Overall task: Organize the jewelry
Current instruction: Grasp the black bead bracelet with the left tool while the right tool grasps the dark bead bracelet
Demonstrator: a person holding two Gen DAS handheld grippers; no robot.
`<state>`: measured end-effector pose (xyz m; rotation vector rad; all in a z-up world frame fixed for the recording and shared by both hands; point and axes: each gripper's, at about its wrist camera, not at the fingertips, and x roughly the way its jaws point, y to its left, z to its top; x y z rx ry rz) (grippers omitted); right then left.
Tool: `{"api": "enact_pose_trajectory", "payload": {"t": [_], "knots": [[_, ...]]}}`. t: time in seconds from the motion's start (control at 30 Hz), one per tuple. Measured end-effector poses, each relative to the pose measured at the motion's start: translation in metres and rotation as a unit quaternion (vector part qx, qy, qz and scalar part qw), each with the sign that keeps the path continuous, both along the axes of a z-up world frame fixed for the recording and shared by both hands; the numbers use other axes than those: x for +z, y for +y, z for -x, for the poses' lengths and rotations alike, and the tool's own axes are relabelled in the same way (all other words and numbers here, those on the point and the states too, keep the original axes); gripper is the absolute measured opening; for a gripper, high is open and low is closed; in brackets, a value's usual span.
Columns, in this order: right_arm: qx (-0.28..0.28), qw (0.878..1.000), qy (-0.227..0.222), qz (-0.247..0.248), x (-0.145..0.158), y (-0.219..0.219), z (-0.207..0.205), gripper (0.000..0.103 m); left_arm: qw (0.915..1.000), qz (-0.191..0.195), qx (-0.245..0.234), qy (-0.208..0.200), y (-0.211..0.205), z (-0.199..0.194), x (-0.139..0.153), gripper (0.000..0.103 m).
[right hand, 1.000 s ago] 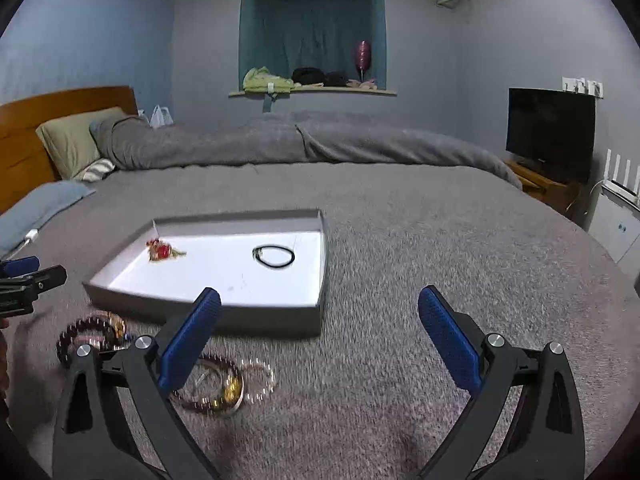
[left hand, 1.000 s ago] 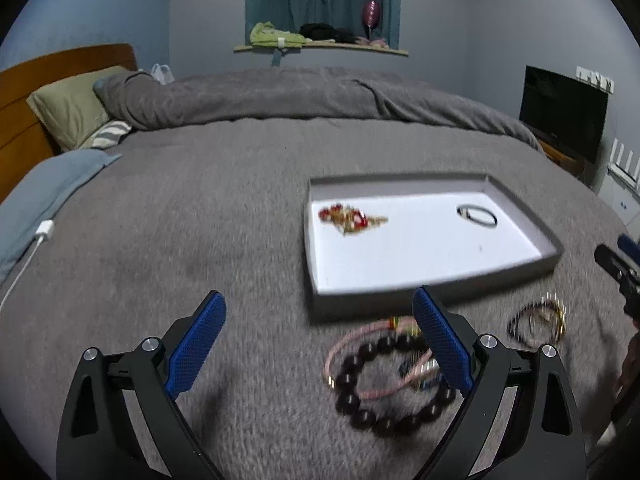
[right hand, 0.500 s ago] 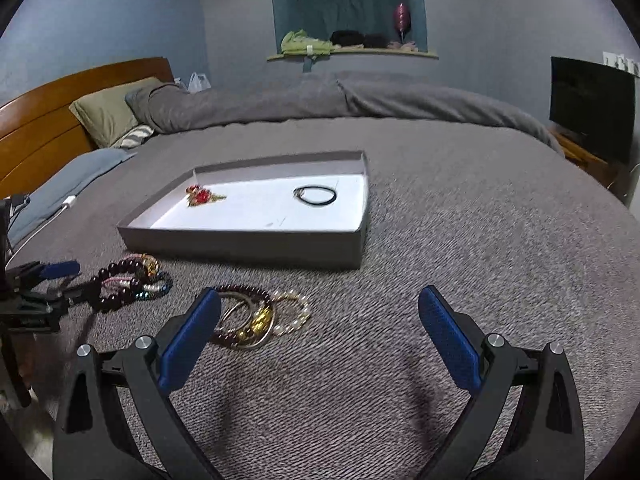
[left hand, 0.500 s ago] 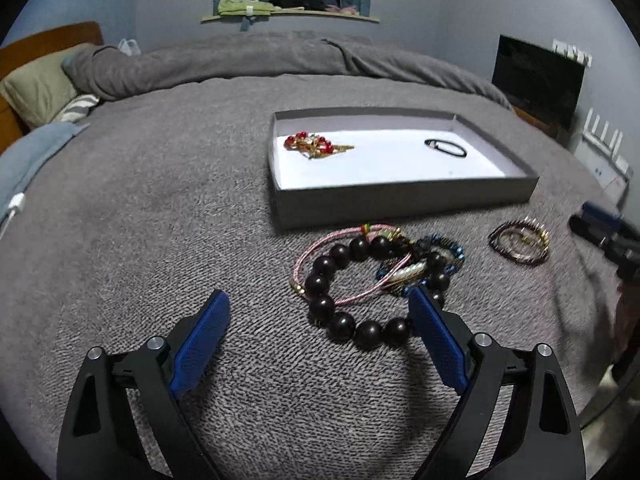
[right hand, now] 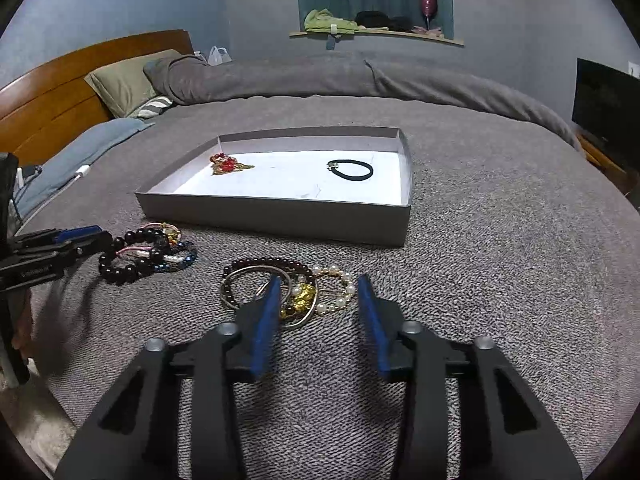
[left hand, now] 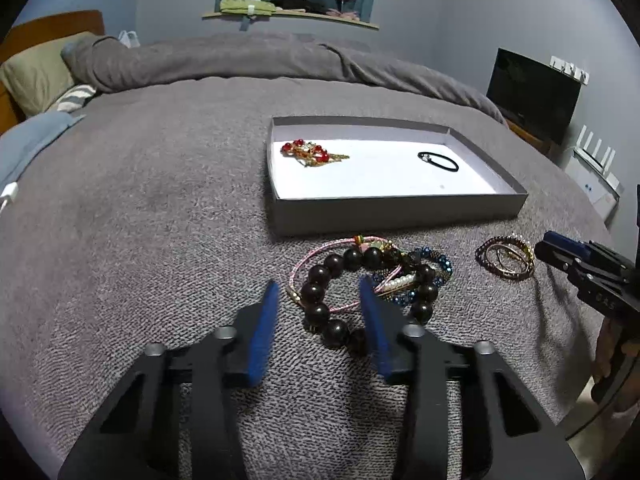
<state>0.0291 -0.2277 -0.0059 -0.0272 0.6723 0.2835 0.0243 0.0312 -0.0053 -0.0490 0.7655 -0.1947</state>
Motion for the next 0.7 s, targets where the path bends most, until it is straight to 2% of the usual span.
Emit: {"api": "enact_pose_trajectory", "payload": {"t": [0.1, 0.47, 0.6, 0.7], "knots": [[0.011, 1.0, 0.013, -0.014, -0.002, 0.002, -0.003, 0.024, 0.9999, 0.0, -0.007, 0.007, -0.002, -0.001, -0.002, 0.023], [0.015, 0.999, 0.028, -0.012, -0.008, 0.008, -0.011, 0.02, 0.9998, -0.005, -0.01, 0.014, -0.006, -0.002, -0.006, 0.022], [0.018, 0.999, 0.033, -0.009, -0.009, 0.01, -0.013, 0.02, 0.9992, -0.009, -0.013, 0.037, -0.008, -0.009, -0.015, 0.022], [0.011, 0.999, 0.034, -0.007, -0.01, 0.009, -0.014, 0.01, 0.999, -0.008, -0.014, 0.041, -0.008, -0.01, -0.017, 0.022]]}}
